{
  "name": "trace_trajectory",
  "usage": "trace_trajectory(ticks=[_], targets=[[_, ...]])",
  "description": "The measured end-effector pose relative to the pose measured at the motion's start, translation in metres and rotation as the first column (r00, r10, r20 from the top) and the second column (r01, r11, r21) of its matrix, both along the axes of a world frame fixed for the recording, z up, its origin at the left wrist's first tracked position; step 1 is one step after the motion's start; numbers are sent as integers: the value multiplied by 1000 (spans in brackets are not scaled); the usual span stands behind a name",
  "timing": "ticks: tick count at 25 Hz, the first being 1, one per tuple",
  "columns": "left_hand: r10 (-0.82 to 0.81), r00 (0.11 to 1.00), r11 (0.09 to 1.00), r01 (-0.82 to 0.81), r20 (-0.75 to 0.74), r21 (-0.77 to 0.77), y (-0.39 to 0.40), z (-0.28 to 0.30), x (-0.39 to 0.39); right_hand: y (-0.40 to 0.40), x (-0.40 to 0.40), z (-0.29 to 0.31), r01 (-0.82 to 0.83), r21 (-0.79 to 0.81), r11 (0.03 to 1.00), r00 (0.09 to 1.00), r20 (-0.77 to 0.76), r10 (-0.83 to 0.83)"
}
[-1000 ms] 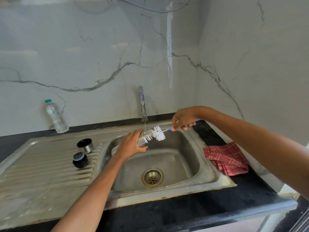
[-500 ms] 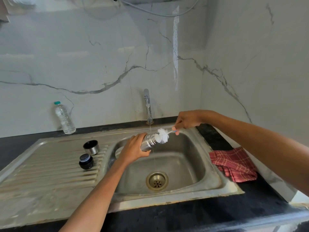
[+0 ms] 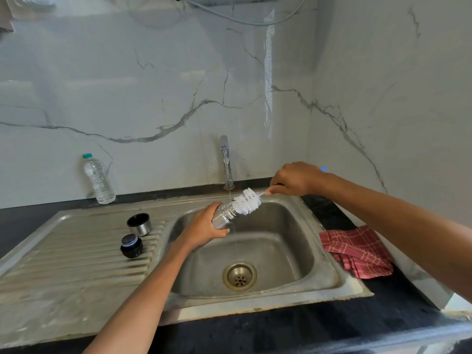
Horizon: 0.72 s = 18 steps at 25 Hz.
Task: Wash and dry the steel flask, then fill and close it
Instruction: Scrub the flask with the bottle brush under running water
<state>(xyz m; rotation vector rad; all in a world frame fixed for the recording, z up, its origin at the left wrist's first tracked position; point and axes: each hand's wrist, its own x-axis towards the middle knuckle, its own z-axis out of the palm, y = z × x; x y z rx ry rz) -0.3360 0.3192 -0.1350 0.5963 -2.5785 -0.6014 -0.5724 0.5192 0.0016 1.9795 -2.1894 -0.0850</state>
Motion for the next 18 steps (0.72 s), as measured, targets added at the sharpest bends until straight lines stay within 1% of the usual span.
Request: trace_trajectory(ticks=[1, 2, 3, 4, 5, 6, 7, 8, 9, 10, 11, 12, 13, 14, 15, 16, 17, 18], targets=[[-28, 999, 996, 25, 34, 83, -2, 2, 0, 1, 0, -4, -99, -75, 992, 962, -263, 76], [-60, 995, 989, 49, 76, 142, -4, 4, 1, 1, -5, -11, -260, -117, 959, 855, -490, 172], [-90, 989, 980, 66, 121, 188, -7, 6, 2, 2, -7, -17, -410, -113, 905, 727, -640, 249], [-112, 980, 971, 72, 167, 228, -9, 6, 4, 4, -10, -22, -513, -103, 852, 640, -708, 299], [-125, 974, 964, 74, 188, 256, -10, 5, 4, 4, -12, -23, -573, -121, 811, 600, -736, 314], [-119, 976, 963, 69, 180, 261, -8, 4, 4, 2, -13, -24, -547, -151, 823, 646, -702, 300], [-94, 985, 968, 56, 145, 246, -7, 3, 3, 1, -10, -22, -449, -193, 873, 773, -574, 270], [-54, 995, 983, 38, 90, 177, -6, 2, 3, 1, -2, -15, -230, -167, 959, 933, -317, 169], [-14, 999, 999, 12, 34, 52, -7, -1, 3, 0, 4, -7, 28, 14, 1000, 1000, 9, -28], [11, 1000, 995, -11, -5, -103, -9, -3, 4, 0, 8, 2, 141, 278, 950, 923, 310, -227], [20, 999, 970, -30, -43, -241, -11, -6, 5, 1, 11, 9, 111, 493, 863, 778, 498, -384], [17, 996, 940, -47, -91, -337, -14, -8, 7, 1, 12, 13, 18, 610, 792, 638, 603, -479], [12, 990, 920, -65, -138, -387, -17, -11, 9, 1, 13, 13, -62, 650, 758, 540, 660, -522], [8, 985, 909, -80, -173, -409, -19, -11, 12, 0, 11, 7, -98, 641, 761, 491, 697, -523], [13, 982, 910, -89, -187, -405, -22, -11, 13, -1, 13, 0, -82, 602, 794, 484, 720, -496], [26, 984, 918, -94, -178, -385, -23, -9, 14, -2, 16, -8, -46, 531, 846, 551, 720, -422], [47, 988, 939, -94, -145, -332, -23, -8, 14, -4, 17, -15, -19, 432, 902, 677, 669, -307], [56, 994, 962, -80, -99, -260, -23, -6, 13, -5, 17, -19, -2, 329, 944, 821, 539, -186]])
